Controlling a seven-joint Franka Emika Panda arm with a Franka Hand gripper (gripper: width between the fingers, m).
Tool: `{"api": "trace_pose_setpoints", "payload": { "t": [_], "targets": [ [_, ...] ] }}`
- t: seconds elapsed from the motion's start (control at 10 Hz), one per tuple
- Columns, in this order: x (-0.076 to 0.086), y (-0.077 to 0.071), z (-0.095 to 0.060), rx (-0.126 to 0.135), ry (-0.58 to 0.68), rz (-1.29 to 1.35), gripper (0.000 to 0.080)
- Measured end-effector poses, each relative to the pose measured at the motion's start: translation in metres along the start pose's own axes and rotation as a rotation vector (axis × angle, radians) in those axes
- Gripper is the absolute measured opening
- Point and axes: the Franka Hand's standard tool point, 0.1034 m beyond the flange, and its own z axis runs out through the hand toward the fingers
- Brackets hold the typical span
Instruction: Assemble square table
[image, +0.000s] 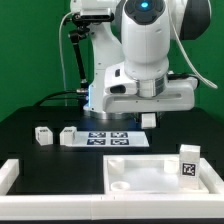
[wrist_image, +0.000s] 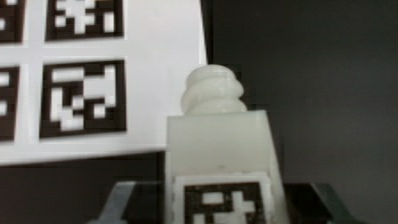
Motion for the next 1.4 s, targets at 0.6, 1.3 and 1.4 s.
{"api": "trace_pose_setpoints", "payload": {
  "t": [0.6, 1.3, 1.4],
  "targets": [
    [0.062, 0.016, -0.108, -0.073, 0.488, -0.124, 0.0284],
    [0.119, 0.043, -0.162, -0.108, 0.902, -0.151, 0.0284],
    [0.137, 0.049, -0.173, -0.124, 0.953, -0.156, 0.0284]
  ]
}}
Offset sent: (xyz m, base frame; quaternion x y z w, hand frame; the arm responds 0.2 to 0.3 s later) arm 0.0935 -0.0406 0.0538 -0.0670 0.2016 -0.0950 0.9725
